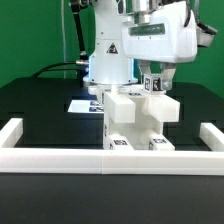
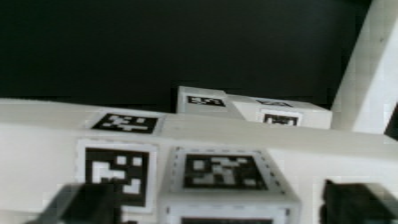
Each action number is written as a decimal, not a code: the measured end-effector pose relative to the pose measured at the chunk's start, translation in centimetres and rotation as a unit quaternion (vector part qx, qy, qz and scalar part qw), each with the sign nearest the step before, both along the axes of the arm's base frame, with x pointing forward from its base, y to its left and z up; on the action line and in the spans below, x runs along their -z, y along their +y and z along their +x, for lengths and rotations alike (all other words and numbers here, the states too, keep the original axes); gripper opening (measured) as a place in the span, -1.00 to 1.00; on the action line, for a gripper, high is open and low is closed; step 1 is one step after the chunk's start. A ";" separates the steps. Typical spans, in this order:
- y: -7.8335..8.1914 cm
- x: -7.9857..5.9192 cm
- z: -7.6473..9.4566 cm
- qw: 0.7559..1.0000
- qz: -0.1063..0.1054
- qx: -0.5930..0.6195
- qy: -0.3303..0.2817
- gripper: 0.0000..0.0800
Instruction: Assemble chair
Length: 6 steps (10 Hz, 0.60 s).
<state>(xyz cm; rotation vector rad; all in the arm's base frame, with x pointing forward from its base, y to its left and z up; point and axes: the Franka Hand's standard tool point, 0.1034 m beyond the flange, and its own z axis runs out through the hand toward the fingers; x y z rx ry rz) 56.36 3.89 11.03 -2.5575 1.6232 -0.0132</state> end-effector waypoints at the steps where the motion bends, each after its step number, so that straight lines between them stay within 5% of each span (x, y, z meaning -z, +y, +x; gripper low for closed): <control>1: 0.0 0.0 0.0 0.999 -0.004 -0.054 -0.005 0.54; 6: 0.0 0.0 0.0 0.953 -0.022 -0.300 -0.028 0.62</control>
Offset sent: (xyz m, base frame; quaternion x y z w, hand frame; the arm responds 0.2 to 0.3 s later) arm -0.0037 0.0072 0.0041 0.0043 -0.0016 -0.2605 0.9655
